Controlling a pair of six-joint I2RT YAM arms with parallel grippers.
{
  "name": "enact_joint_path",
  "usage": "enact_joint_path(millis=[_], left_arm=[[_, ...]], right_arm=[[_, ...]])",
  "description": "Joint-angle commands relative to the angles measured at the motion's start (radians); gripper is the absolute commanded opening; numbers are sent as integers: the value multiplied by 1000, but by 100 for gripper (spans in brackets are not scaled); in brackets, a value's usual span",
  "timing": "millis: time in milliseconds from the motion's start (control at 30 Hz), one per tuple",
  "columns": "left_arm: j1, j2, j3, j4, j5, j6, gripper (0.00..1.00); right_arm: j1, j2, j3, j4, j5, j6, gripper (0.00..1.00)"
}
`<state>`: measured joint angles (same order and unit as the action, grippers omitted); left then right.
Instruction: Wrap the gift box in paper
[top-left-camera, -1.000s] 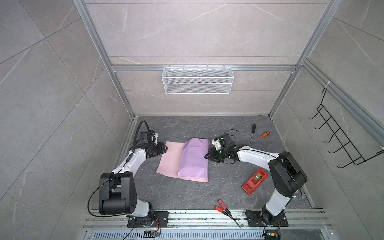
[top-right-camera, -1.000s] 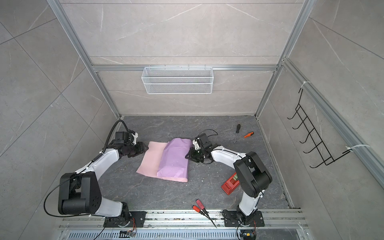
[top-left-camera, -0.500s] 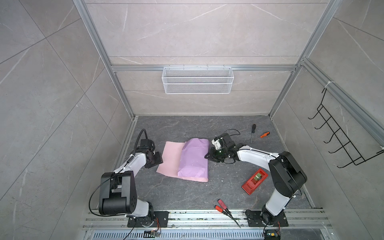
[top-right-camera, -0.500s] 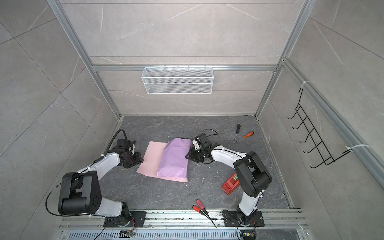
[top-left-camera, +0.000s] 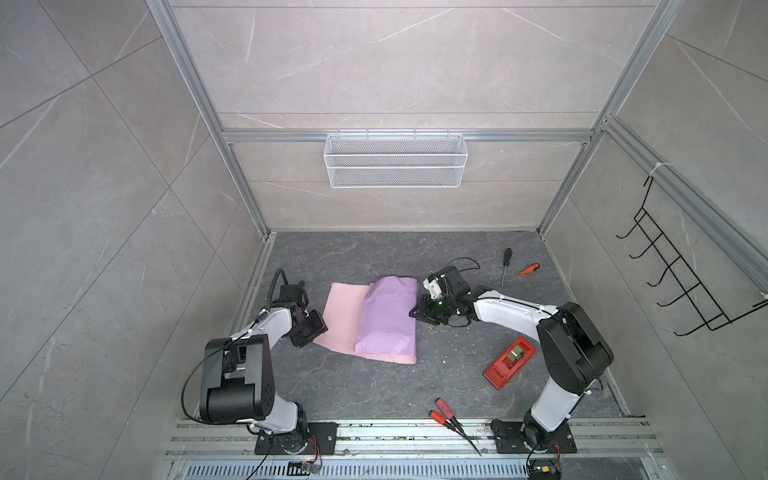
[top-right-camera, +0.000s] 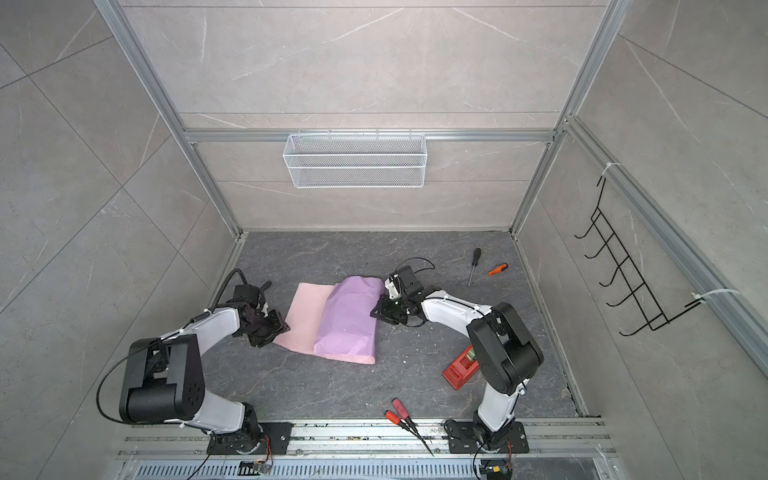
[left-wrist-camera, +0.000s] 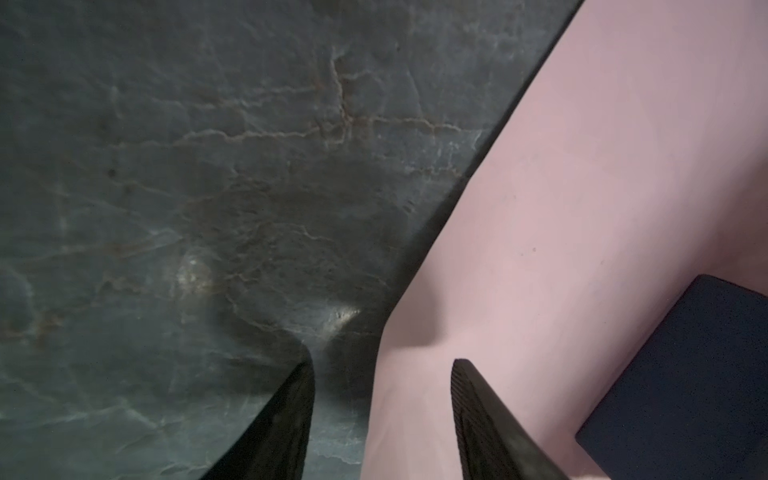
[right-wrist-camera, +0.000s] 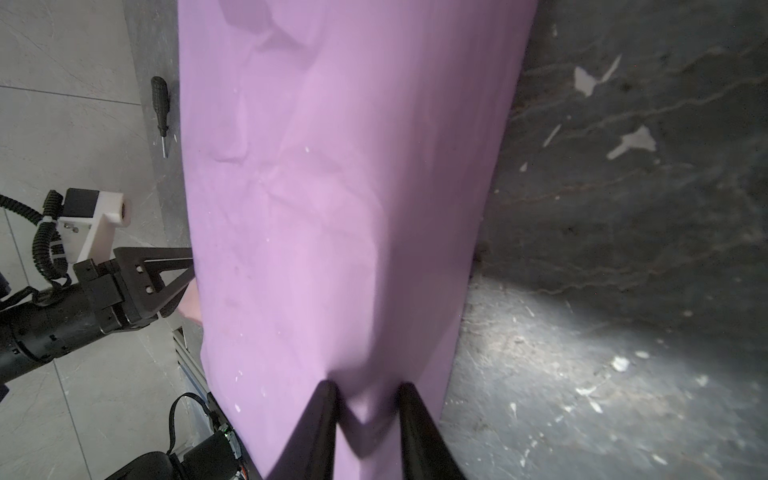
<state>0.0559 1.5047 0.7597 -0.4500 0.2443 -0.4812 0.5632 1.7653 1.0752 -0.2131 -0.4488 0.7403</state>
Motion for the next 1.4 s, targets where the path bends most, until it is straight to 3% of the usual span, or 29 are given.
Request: enact_joint_path(millis=[0,433,900,1067,1300,1367], left_arm=[[4,14,7,58,108,-87,56],[58,118,79,175,238,-155,52],[76,232,169,181,333,-150,36],[76,268,214,132,320,-113,27],[55,213,235,80,266,-56,0],[36,173,236,72,256,-33,0]], right_arm=[[7,82,-72,-256,125,-26,27],[8,85,-75,-253,125,-28,27],[7,95,-70,-250,122,-32,27],[8,100,-68,-249,122,-31,27],[7,105,-59,-255,121,-32,27],[7,105,-59,-255,121,-33,27]])
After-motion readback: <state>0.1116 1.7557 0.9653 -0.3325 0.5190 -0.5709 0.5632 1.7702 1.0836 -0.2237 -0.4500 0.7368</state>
